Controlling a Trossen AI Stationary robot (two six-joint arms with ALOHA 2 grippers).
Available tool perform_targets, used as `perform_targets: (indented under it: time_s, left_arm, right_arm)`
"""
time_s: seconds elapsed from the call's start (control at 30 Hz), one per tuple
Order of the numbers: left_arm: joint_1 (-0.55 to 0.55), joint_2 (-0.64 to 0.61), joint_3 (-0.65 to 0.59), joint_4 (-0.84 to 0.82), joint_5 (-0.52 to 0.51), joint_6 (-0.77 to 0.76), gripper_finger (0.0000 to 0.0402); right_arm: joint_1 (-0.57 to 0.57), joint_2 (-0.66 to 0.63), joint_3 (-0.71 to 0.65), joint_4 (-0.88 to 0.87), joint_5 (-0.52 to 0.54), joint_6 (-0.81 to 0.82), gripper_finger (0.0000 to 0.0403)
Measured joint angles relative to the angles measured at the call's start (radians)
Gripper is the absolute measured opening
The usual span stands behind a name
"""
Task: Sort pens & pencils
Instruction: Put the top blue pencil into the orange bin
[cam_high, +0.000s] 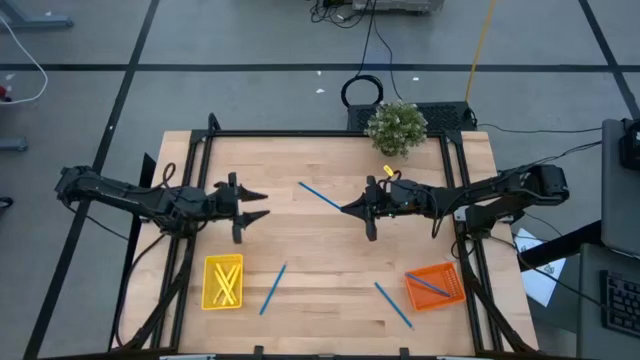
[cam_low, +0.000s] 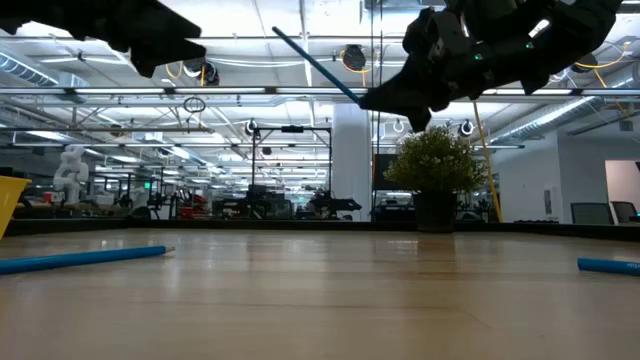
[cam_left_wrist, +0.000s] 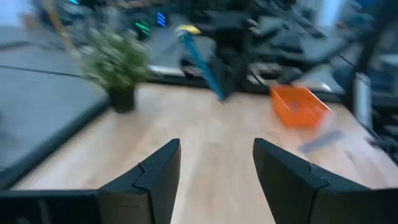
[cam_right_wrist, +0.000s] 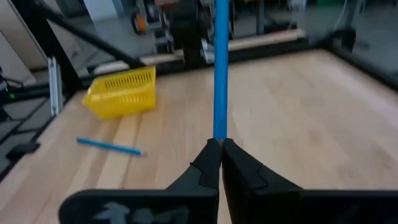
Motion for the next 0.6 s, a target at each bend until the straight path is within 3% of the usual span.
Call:
perform_targets:
  time_s: [0.13, 0.27, 0.4, 0.53, 0.6]
  left_arm:
    - [0.004, 0.082, -0.084, 0.284, -0.134, 0.042, 0.0207]
    - [0.045, 0.244, -0.216, 0.738, -0.118, 0.115, 0.0207]
    - [0.093, 0.389, -0.27, 1.02, 0.029, 0.153, 0.0207]
    - [0.121, 0.458, -0.242, 1.034, 0.247, 0.153, 0.0207]
    - [0.124, 0.482, -0.226, 1.033, 0.308, 0.152, 0.0207]
  right_arm:
    - [0.0, 0.048, 0.0, 0.162, -0.001, -0.03, 0.0001]
    - [0.0, 0.099, 0.0, 0.298, -0.002, -0.044, 0.0001]
    - [0.006, 0.148, 0.0, 0.387, -0.003, -0.06, 0.0]
    - [0.006, 0.16, 0.001, 0.397, -0.005, -0.057, 0.0]
    - [0.006, 0.16, 0.001, 0.399, -0.005, -0.056, 0.0]
